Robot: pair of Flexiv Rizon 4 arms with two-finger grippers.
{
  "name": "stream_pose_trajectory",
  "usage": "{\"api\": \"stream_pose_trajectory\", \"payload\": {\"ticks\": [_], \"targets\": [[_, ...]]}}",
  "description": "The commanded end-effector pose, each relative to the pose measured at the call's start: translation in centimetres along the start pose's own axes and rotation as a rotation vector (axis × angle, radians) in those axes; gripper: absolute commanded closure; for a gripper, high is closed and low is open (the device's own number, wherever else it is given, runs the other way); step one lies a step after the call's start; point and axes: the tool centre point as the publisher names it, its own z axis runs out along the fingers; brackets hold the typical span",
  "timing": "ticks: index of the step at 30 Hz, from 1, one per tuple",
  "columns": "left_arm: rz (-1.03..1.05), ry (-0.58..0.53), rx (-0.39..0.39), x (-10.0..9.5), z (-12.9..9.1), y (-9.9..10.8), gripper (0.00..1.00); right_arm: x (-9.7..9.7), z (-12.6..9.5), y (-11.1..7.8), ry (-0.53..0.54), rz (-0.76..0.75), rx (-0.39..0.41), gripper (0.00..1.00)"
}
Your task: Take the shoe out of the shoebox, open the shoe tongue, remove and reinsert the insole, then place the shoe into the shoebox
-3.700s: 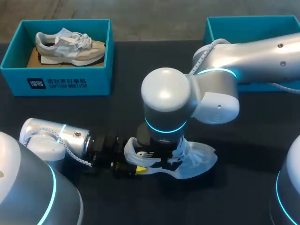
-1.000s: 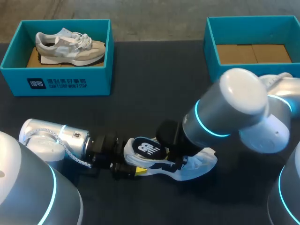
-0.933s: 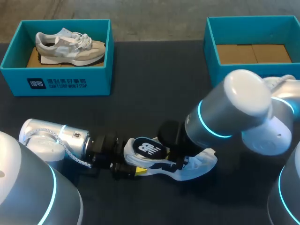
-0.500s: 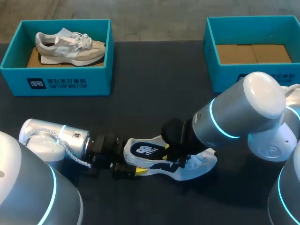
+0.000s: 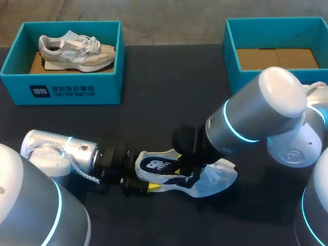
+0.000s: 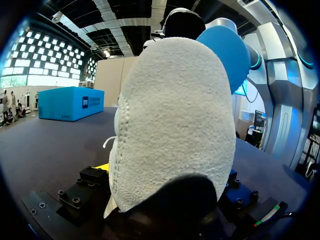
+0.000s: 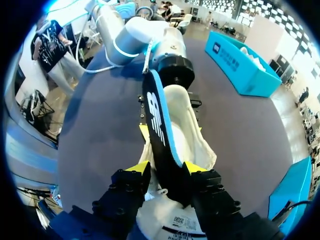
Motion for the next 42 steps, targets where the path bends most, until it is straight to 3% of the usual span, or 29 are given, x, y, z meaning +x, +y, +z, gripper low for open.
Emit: {"api": "stream_pose_trajectory", "payload": {"ticks": [1,8,14,18,21,25,42], "targets": [[0.0,-0.002,0.001,-0.2,0.0,0.3,1.0,0.5,-2.0,0.6,-0.014,-0.006,0.02,0.59],[0.0,-0.002,0.001,-0.2,0.0,0.3,1.0,0.6,-3.5,1.4,-0.017,-0.03,0.029,0.59],[0.0,-0.002,0.001,-0.2,0.0,0.3,1.0,-0.4,-4.5,2.7,0.023,-0.068,0.032,0.56],[0.0,-0.002,0.001,-0.2,0.0,0.3,1.0,-1.3,-4.2,3.6,0.084,-0.101,0.014,0.56],[0.0,-0.002,0.001,-0.2,0.0,0.3,1.0,-1.8,-3.8,4.0,0.132,-0.106,0.027,0.51],[0.0,-0.002,0.001,-0.2,0.0,0.3,1.0,-2.2,-3.4,4.5,0.171,-0.113,0.039,0.55],[0.0,-0.002,0.001,-0.2,0.0,0.3,1.0,-1.7,-1.3,6.2,0.298,-0.139,0.066,0.63]]}}
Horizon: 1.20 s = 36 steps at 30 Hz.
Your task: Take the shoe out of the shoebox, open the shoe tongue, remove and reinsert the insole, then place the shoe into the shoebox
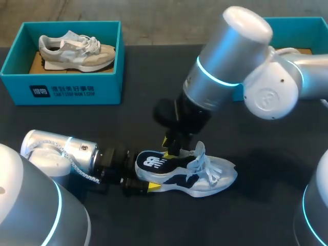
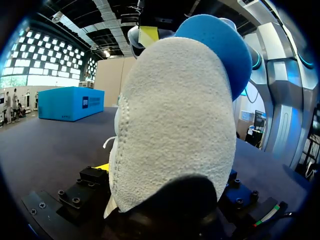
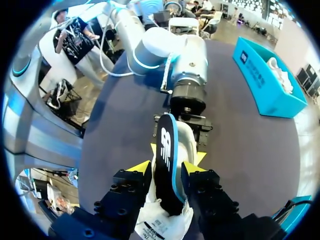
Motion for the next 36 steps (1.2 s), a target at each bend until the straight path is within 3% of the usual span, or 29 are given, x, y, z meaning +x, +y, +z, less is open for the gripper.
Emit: {"api": "stream_pose_trajectory", "payload": {"ticks": [1,25,36], "targets": [[0.0,-0.002,0.0,-0.2,0.0,0.3,1.0,-0.5,0.6,0.8,0.037,-0.009,0.007,0.64],[0.0,-0.002,0.0,-0.2,0.0,0.3,1.0,-1.0,2.8,1.1,0.195,-0.017,0.015,0.62],[0.0,-0.002,0.0,-0.2,0.0,0.3,1.0,-1.1,3.9,-0.5,0.249,0.01,-0.013,0.63]]}}
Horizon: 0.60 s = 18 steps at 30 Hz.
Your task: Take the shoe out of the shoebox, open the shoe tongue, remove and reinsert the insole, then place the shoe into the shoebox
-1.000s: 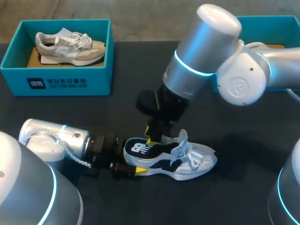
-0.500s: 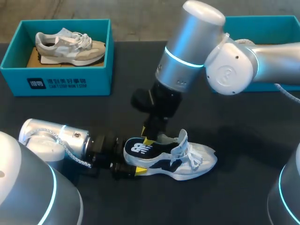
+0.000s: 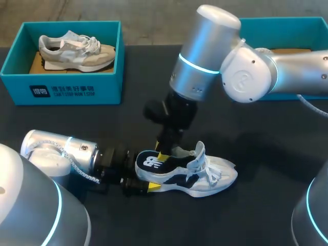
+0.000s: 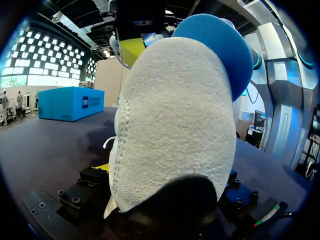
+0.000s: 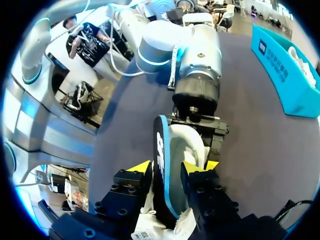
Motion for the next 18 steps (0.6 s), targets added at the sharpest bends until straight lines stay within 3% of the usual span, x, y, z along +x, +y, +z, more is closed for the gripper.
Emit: {"api": "stream_pose_trajectory", "payload": {"ticks": [1,18], "targets": [[0.0,-0.002,0.0,-0.2,0.0,0.3,1.0,-0.4,0.7,-0.7,0.019,-0.003,-0.028,0.63],[0.0,-0.002,0.0,-0.2,0.0,0.3,1.0,-0.2,2.2,-0.7,0.074,-0.005,-0.033,0.68]]}}
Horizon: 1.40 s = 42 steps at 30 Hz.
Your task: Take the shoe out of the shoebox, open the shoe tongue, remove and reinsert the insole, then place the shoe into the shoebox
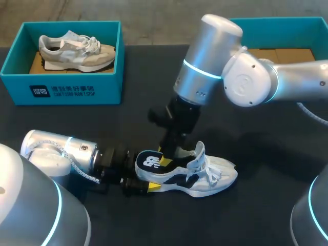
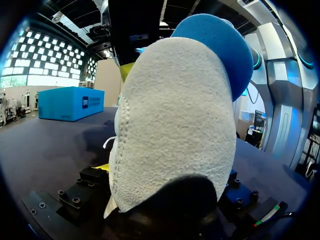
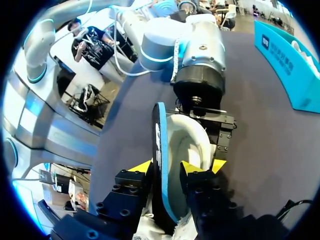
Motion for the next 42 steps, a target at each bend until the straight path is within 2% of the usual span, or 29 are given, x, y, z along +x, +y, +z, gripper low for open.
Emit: {"api": "stream_pose_trajectory", "payload": {"ticks": [1,4,7,14,25,29,30,32,42], "targets": [[0.0,-0.002,0.0,-0.2,0.0,0.3,1.0,-0.2,0.7,0.2,0.012,-0.003,-0.002,0.69],[0.0,-0.002,0.0,-0.2,0.0,0.3,1.0,-0.2,1.0,0.2,0.021,-0.004,-0.012,0.74],[0.0,-0.002,0.0,-0.2,0.0,0.3,1.0,-0.2,1.1,0.2,0.023,-0.007,-0.02,1.0],[0.0,-0.002,0.0,-0.2,0.0,0.3,1.0,0.2,0.1,0.7,-0.012,-0.029,-0.036,1.0],[0.0,-0.002,0.0,-0.2,0.0,0.3,1.0,1.1,-3.4,2.6,-0.129,-0.135,-0.117,1.0],[0.0,-0.002,0.0,-0.2,0.0,0.3,1.0,1.6,-4.8,3.1,-0.172,-0.174,-0.176,1.0],[0.0,-0.002,0.0,-0.2,0.0,0.3,1.0,1.7,-5.2,3.1,-0.169,-0.171,-0.212,1.0],[0.0,-0.002,0.0,-0.2,0.0,0.3,1.0,1.9,-5.9,3.4,-0.197,-0.139,-0.235,1.0],[0.0,-0.002,0.0,-0.2,0.0,0.3,1.0,1.9,-5.9,3.4,-0.197,-0.139,-0.235,1.0]]}}
